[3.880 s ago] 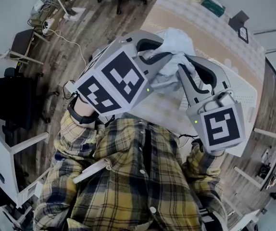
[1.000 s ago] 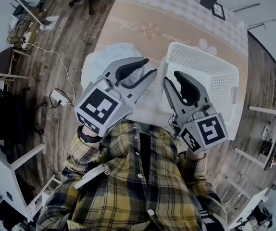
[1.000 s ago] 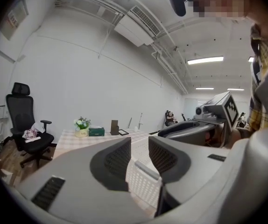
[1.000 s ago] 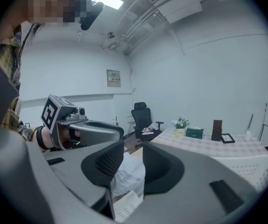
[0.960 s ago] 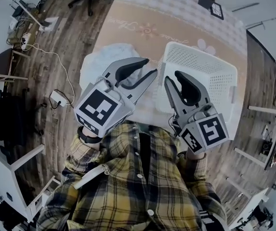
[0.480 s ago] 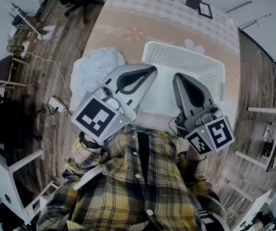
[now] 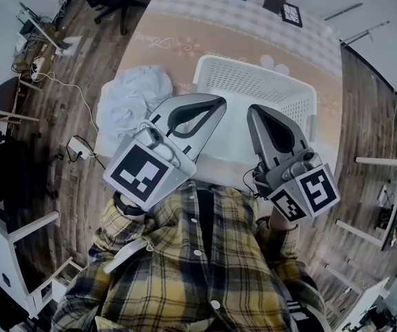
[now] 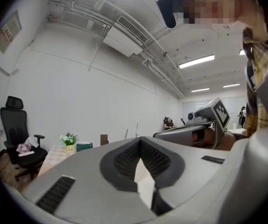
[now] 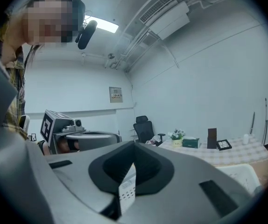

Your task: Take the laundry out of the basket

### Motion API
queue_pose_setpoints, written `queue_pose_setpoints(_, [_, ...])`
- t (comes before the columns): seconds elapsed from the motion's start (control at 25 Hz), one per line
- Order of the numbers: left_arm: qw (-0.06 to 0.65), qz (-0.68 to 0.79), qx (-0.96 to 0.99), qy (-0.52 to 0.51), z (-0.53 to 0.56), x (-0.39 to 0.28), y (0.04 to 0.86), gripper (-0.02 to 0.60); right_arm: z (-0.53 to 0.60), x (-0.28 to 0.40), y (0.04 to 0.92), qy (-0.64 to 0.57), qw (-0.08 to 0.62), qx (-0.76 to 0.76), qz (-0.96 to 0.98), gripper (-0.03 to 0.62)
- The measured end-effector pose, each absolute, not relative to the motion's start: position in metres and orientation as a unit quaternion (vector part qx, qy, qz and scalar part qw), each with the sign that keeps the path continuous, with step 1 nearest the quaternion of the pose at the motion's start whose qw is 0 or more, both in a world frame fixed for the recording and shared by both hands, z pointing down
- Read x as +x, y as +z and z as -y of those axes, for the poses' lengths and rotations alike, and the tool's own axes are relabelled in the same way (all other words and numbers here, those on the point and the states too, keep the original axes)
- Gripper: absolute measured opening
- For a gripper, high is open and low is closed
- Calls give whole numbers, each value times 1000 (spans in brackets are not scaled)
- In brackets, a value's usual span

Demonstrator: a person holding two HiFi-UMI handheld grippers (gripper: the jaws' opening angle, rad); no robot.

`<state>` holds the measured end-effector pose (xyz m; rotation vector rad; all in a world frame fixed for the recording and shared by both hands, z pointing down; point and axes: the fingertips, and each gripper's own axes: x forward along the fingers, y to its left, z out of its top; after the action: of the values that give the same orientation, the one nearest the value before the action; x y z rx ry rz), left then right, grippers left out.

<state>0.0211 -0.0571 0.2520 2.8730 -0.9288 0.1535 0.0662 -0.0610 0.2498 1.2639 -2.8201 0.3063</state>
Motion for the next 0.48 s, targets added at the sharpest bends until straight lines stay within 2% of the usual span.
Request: queue_pose_setpoints(0.48, [54, 318, 945, 58, 46, 35, 252, 15, 48, 77, 256, 99, 34, 391, 914, -8])
